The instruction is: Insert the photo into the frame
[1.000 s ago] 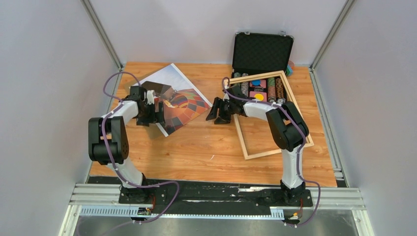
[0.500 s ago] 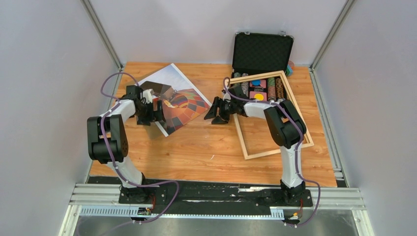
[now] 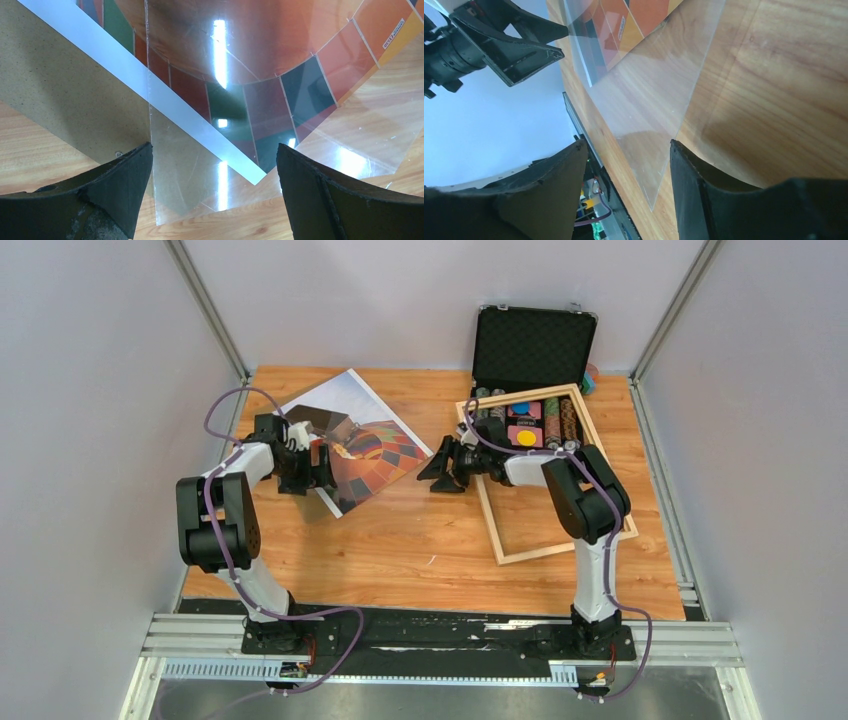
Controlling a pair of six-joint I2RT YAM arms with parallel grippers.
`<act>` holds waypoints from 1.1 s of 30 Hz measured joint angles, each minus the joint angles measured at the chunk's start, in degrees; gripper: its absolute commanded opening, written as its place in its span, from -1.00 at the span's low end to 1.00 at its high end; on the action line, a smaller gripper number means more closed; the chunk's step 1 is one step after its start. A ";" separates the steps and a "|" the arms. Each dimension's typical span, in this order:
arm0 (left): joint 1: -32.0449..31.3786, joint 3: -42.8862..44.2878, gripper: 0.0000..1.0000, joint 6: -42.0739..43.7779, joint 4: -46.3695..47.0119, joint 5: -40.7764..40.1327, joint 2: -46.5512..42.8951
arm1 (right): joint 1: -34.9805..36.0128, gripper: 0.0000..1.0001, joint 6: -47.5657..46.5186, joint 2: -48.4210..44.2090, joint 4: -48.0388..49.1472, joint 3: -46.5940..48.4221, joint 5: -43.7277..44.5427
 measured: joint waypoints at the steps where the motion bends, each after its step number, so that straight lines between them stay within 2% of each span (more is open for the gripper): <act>1: 0.00 0.00 1.00 0.02 0.02 0.07 0.00 | -0.04 0.18 0.50 -0.24 -0.17 -0.07 0.07; 5: 0.00 -0.04 1.00 0.22 0.17 0.74 0.00 | -0.02 0.18 1.18 -0.57 -2.40 0.87 1.64; 17: -0.44 -0.57 1.00 0.15 0.90 4.85 0.13 | 0.46 0.24 -3.74 -0.04 -21.49 11.76 14.58; 33: -0.57 -0.81 1.00 -0.11 1.22 6.08 0.13 | 2.67 0.27 -10.84 0.98 -26.80 14.60 24.74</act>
